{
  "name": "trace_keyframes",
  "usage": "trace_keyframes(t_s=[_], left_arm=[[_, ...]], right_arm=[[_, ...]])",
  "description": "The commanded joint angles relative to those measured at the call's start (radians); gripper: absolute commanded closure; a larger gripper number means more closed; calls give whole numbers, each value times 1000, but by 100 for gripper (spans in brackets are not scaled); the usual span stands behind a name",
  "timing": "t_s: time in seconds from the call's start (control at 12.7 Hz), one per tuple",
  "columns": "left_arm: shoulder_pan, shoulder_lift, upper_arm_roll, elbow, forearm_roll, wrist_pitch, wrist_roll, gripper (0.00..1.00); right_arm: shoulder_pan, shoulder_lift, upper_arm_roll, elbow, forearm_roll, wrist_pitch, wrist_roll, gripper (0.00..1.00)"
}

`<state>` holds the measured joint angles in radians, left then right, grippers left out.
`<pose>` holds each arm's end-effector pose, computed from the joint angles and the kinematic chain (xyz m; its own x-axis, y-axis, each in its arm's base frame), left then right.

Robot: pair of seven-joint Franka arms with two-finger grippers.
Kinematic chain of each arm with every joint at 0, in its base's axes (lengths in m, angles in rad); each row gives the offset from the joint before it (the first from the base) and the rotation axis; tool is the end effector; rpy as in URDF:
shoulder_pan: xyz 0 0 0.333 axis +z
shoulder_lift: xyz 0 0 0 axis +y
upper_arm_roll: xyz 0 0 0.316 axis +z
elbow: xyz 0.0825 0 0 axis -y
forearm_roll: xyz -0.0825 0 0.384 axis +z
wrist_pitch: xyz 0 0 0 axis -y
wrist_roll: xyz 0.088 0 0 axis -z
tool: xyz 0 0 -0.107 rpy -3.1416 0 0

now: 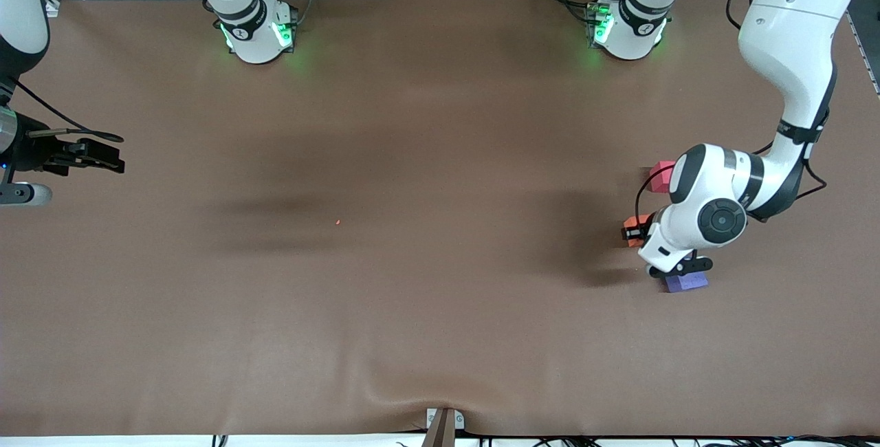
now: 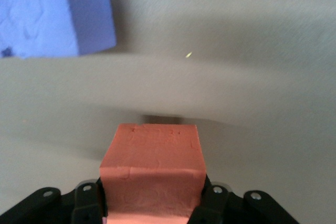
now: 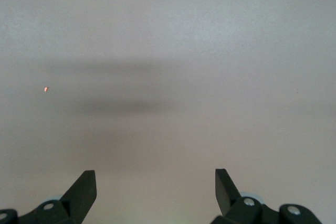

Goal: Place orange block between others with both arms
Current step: 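Carry the orange cube with the left gripper between the pink and blue cubes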

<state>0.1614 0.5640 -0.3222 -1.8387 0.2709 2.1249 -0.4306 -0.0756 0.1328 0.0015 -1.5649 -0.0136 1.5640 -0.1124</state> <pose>0.6128 -0.0779 0.2159 0.9691 0.1336 -0.2075 0.1112 -0.9870 -0.1163 0.5862 -0.0450 0.5508 0.9902 0.0389 -0.1340 0.0390 -0.9992 -0.0017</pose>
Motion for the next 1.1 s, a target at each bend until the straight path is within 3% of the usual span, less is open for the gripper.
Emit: trace_keyframes(t_s=[0.0, 0.55, 1.02], left_arm=[[70, -58, -14, -89, 21, 30, 79, 94], [174, -53, -21, -120, 21, 79, 210, 94], [185, -38, -21, -136, 19, 124, 210, 90]], right_arm=[[-24, 2, 12, 8, 15, 2, -10, 0], [-55, 8, 9, 32, 7, 1, -16, 0], [-52, 7, 9, 40, 9, -2, -16, 0]])
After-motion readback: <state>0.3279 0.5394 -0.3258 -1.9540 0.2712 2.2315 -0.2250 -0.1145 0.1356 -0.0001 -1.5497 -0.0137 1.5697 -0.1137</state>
